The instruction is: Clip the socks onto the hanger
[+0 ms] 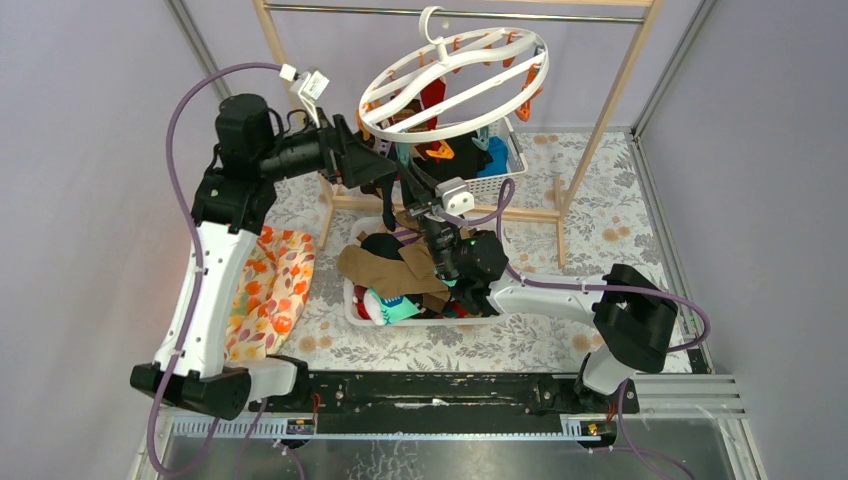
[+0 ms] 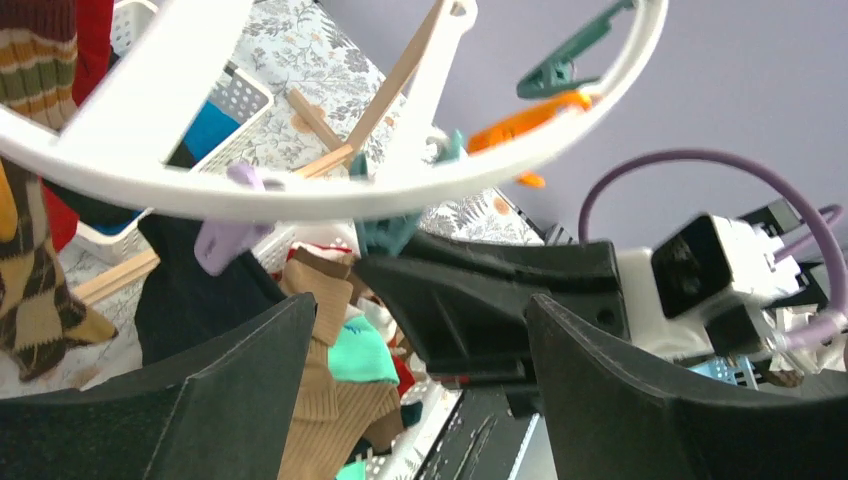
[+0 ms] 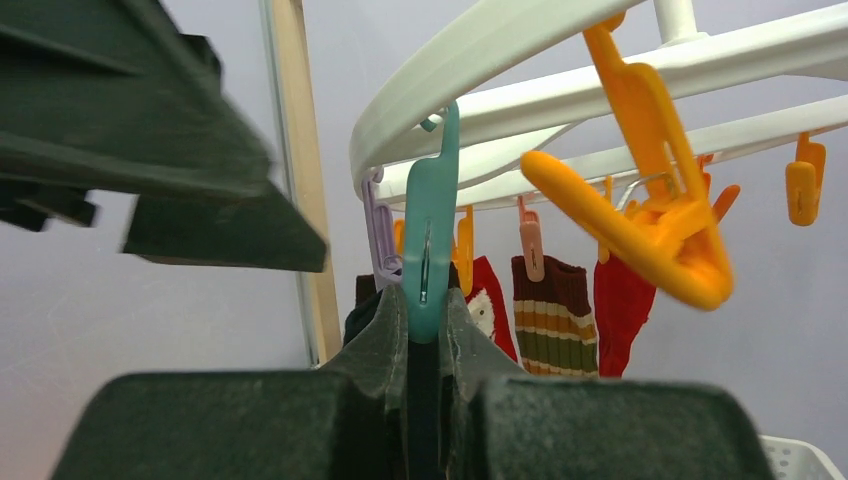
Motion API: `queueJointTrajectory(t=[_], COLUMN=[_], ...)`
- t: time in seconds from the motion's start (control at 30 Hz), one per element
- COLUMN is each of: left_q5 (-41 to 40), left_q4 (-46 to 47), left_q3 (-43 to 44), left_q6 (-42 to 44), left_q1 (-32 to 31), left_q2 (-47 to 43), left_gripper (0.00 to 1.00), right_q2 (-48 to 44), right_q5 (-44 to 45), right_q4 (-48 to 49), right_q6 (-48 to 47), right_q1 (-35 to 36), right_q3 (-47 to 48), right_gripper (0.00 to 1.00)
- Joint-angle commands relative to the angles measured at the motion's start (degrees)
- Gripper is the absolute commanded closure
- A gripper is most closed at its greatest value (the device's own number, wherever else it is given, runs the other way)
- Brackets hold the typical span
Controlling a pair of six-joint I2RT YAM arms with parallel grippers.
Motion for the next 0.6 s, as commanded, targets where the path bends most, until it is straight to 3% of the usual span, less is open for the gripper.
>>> queueJointTrajectory(t=[0.0,0.57], left_q5=[-4.23,-2.95], left_q4=[5.66,17.23], left_q3=[2.84,0.31], left_q6=[-3.65,-9.29], left_q1=[-2.74,-5.03], left_q2=[3.71,7.36], left_gripper=[0.18,0.31], right_q2=[-0.87,-3.03], right_q5=[0.36,-0.83], right_q4=[4.19,1.11], right_q6=[1.46,5.2], right_q1=[1.25,1.39], right_q3=[0.61,-0.78], right_gripper=[1.0,1.0])
